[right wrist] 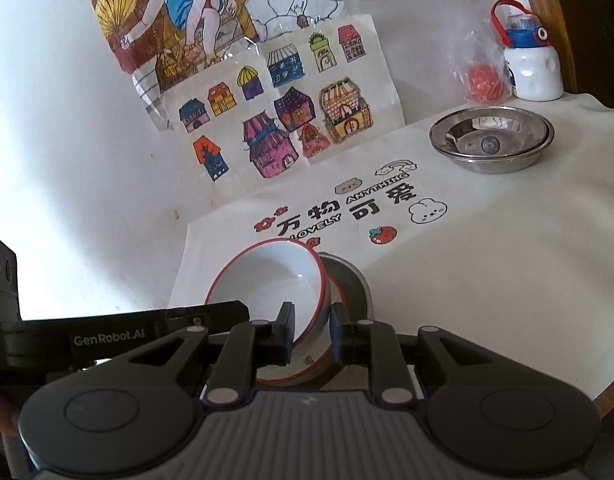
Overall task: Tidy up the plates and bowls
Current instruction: 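Lift the second white bowl and lower it onto the nested bowls, then open both tools to release the white bowl and pull back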
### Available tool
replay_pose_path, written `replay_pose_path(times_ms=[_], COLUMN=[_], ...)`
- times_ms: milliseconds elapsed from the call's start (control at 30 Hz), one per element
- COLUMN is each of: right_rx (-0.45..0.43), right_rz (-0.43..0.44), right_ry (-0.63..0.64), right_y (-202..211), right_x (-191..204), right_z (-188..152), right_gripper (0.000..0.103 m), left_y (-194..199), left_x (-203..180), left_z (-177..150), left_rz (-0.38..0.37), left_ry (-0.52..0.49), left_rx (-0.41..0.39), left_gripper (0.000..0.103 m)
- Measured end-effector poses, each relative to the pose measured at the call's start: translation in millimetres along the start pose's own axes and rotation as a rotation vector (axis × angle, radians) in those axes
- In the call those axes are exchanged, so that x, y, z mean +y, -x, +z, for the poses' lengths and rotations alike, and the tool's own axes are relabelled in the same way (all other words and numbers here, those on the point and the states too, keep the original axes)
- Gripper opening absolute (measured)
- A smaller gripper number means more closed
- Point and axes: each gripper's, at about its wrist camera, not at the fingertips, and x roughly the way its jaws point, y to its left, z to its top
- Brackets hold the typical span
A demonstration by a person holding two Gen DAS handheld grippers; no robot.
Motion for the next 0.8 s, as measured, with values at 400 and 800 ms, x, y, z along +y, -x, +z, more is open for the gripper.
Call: replay_pose_path(times_ms=[400, 800], right_rx=[0.018, 0.032], right_rz=[-0.019, -0.070], right_ry=[0.043, 0.124], right_y=[-1, 0], right_x=[7, 15], right_z=[0, 0], right_gripper=[0.023, 0.024], left_y=[-1, -4], left_x=[-3, -7], left_z=[2, -3], left_rz=[0.011, 0.045], left_ry=[-0.024, -0.083], left_rx=[0.012, 0.002], left_gripper=[0.019, 0.021])
